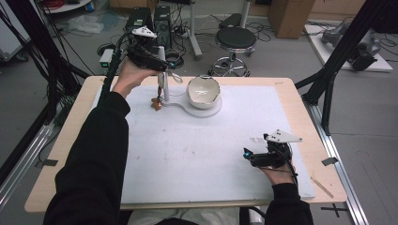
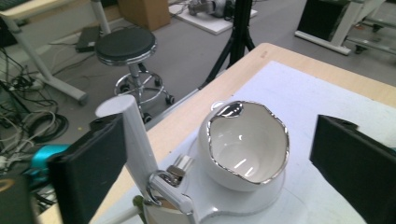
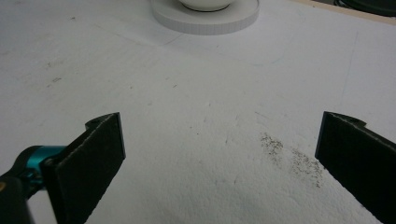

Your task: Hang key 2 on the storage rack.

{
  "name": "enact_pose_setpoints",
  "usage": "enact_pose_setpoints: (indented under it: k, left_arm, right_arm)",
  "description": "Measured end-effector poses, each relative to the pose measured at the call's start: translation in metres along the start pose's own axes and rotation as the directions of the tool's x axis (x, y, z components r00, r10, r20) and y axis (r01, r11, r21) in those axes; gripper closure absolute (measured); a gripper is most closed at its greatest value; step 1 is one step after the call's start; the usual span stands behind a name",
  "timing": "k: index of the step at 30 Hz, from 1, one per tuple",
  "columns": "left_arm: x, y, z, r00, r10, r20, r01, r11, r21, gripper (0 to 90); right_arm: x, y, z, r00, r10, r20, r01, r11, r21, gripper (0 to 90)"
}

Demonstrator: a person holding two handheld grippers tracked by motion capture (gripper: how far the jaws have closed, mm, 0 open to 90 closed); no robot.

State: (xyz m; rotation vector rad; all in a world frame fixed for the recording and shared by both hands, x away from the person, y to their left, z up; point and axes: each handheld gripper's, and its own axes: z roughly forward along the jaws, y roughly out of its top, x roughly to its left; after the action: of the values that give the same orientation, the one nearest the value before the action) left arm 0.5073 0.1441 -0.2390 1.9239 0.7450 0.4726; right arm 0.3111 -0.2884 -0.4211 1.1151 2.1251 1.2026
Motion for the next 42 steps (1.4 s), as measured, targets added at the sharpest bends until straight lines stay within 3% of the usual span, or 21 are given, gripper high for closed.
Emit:
enact_pose_setpoints:
  k: [13, 22, 42]
  left_arm:
    - [-0.007, -0.003, -0.008, 0.9989, 0.015, 0.044, -0.017, 0.9989, 0.044, 1.7]
    - [-0.018, -0.006, -0.014, 0.9981, 0.041, 0.046, -0.044, 0.9975, 0.056, 1.7]
    - [-0.009, -0.048, -0.038, 0.9998, 0.007, -0.017, -0.006, 0.9974, 0.071, 1.7]
  right_arm:
    - [0.001, 0.000, 0.000, 1.0000, -0.006, 0.001, 0.006, 1.000, 0.000, 0.6]
    - [0.000, 0.000, -0.001, 1.0000, -0.004, 0.001, 0.004, 1.000, -0.003, 0.6]
    - [0.003, -0.001, 0.001, 1.0000, -0.008, -0.005, 0.008, 1.000, 0.010, 0.6]
